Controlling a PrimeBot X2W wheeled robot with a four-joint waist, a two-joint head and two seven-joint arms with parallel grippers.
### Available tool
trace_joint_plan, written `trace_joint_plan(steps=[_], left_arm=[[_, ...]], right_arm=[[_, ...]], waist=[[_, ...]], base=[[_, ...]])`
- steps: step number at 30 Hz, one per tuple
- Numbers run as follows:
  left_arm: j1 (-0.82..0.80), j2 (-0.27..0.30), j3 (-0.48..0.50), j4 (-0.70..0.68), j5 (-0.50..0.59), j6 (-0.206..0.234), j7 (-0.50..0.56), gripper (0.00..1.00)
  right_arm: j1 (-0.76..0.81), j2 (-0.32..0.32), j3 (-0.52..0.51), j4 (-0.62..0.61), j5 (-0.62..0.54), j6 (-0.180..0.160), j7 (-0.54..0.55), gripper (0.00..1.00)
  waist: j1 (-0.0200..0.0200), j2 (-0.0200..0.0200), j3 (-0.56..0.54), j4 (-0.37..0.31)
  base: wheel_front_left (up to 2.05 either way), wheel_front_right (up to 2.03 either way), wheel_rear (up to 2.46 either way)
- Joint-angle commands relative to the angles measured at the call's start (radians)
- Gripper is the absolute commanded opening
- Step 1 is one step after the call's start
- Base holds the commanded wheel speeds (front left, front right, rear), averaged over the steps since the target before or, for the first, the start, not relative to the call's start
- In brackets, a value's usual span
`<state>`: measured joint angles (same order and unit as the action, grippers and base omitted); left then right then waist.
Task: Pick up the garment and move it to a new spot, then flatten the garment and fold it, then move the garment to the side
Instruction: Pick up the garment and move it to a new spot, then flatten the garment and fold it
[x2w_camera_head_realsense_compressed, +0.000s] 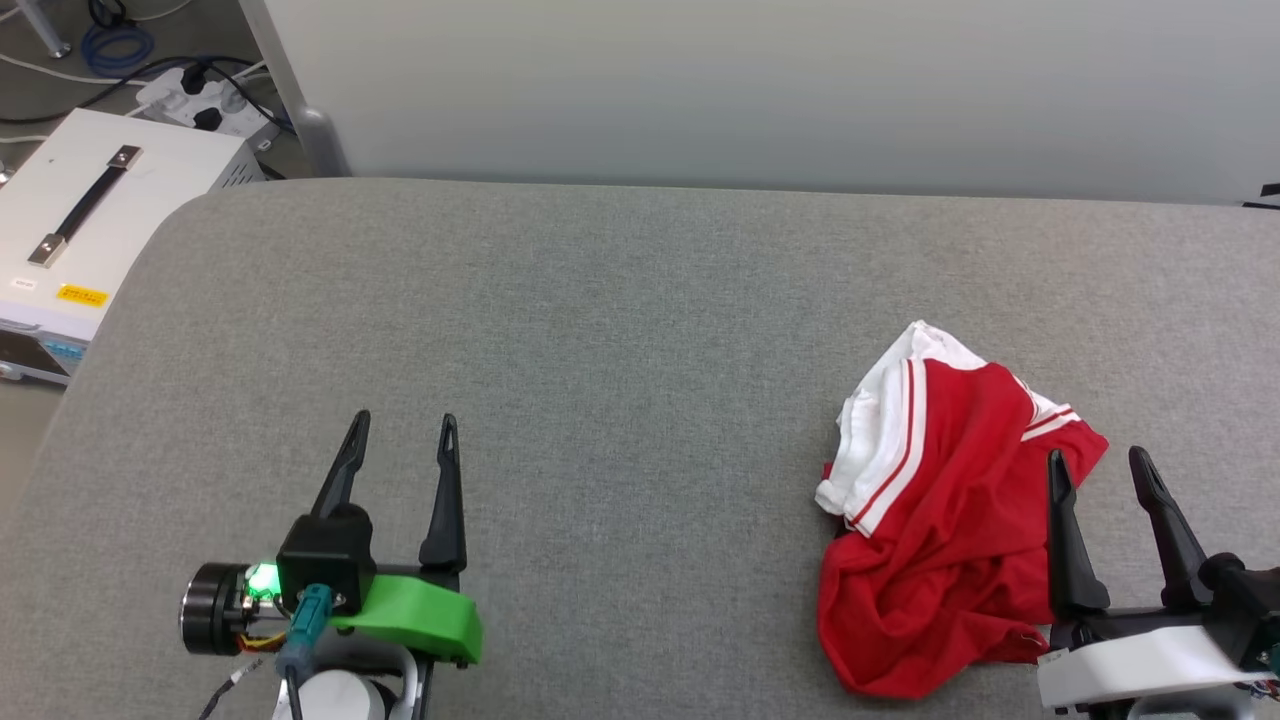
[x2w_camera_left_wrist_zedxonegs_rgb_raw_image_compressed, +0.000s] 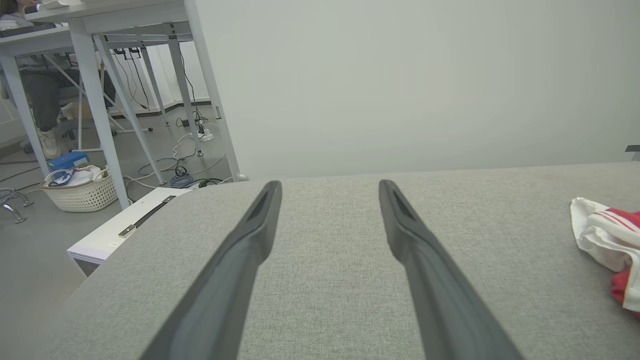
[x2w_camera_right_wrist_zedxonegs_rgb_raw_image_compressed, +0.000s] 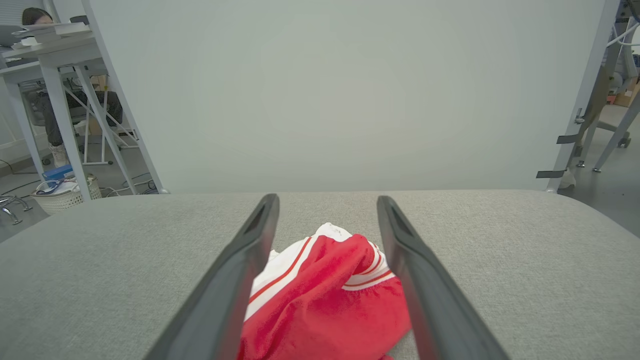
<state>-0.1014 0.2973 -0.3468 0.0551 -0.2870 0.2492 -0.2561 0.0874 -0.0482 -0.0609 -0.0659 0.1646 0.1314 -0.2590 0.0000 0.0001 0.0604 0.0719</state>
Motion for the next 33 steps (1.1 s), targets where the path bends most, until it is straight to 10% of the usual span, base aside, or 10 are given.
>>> trace_joint_plan(steps=[1,13,33], left_arm=[[0.030,-0.016,0.021,0.000,0.019,-0.017,-0.006,1.00],[0.147,-0.134,0.181,0.023,0.136,-0.157,-0.006,1.00],[0.171,-0.206,0.279,0.049,0.217,-0.240,-0.006,1.00]], right_arm=[[0.019,-0.002,0.003,0.006,0.008,-0.001,-0.003,1.00],[0.079,-0.002,0.016,0.050,0.021,-0.001,-0.003,1.00],[0.082,-0.002,0.029,0.069,0.020,-0.001,-0.003,1.00]], waist=[[0.0000,-0.0001,-0.012,0.001],[0.0000,-0.0001,-0.046,-0.001],[0.0000,-0.0001,-0.059,0.005]], base=[[0.00,0.00,0.00],[0.00,0.00,0.00],[0.00,0.00,0.00]])
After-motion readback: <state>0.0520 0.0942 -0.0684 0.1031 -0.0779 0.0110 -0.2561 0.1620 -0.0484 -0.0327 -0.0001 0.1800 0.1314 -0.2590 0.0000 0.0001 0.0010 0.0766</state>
